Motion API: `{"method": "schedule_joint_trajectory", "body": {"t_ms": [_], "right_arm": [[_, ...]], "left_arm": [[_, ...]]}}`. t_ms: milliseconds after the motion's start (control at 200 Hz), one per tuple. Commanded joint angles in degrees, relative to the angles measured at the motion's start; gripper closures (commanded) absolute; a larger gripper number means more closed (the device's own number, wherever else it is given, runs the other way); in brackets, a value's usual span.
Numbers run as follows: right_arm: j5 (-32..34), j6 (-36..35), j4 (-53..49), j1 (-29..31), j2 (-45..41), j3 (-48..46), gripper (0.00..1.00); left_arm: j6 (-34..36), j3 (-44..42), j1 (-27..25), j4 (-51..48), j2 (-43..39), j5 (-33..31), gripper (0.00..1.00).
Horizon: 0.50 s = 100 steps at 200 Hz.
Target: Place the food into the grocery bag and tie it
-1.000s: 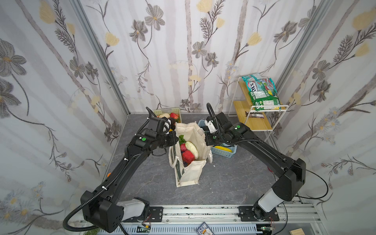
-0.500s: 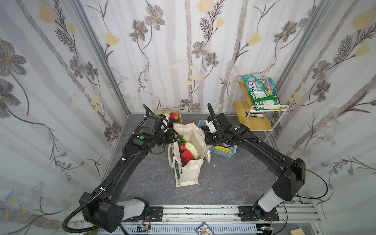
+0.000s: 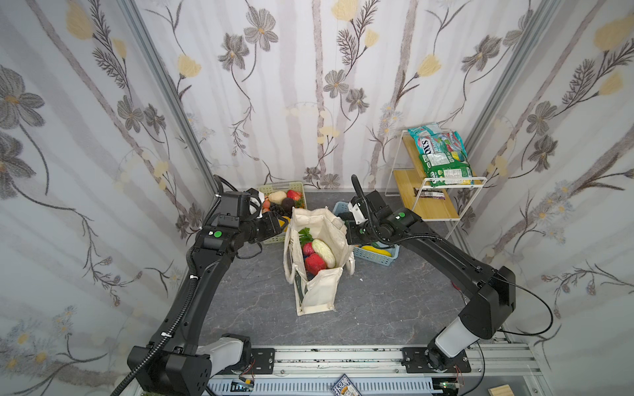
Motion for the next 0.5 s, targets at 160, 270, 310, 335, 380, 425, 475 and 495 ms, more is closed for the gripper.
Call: {"method": "schedule_joint_trajectory", "body": {"t_ms": [160, 270, 310, 335, 380, 425, 475, 495], "right_arm": [[-0.23, 0.86, 2.77, -0.12, -0.37, -0.15, 0.97], [-0.34, 0.89, 2.8, 0.01, -0.29, 0.01, 0.97], [-0.43, 0.88, 2.84, -0.08, -0.25, 0.02, 0.97], [-0.4, 0.9, 2.77, -0.1, -0.19, 0.01, 0.97], [-0.4, 0.87, 2.69, -0.1, -0.16, 0.06, 0.97], [-0.31, 0.91, 2.76, -0.07, -0.18, 0.02, 0.96], [-0.29, 0.9, 2.77, -0.12, -0.05, 0.06, 0.96], [-0.25, 0.91, 2.72, -0.13, -0.1, 0.02, 0.96]], "left_arm": [[-1.46, -10.97, 4.33, 3.16, -2.29, -1.03, 0.47], [-2.3, -16.5, 4.7, 5.46, -3.12, -0.75, 0.5], [-2.83, -18.61, 4.72, 6.61, -3.14, 0.14, 0.51], [-3.1, -19.83, 4.68, 7.6, -3.08, 0.86, 0.51], [-3.55, -21.69, 4.67, 9.11, -2.99, 1.73, 0.51], [-3.76, -22.96, 4.51, 10.08, -2.9, 1.81, 0.52], [-4.04, -23.95, 4.29, 10.97, -2.6, 1.78, 0.52], [-4.13, -24.22, 4.16, 11.3, -2.48, 1.86, 0.51]]}}
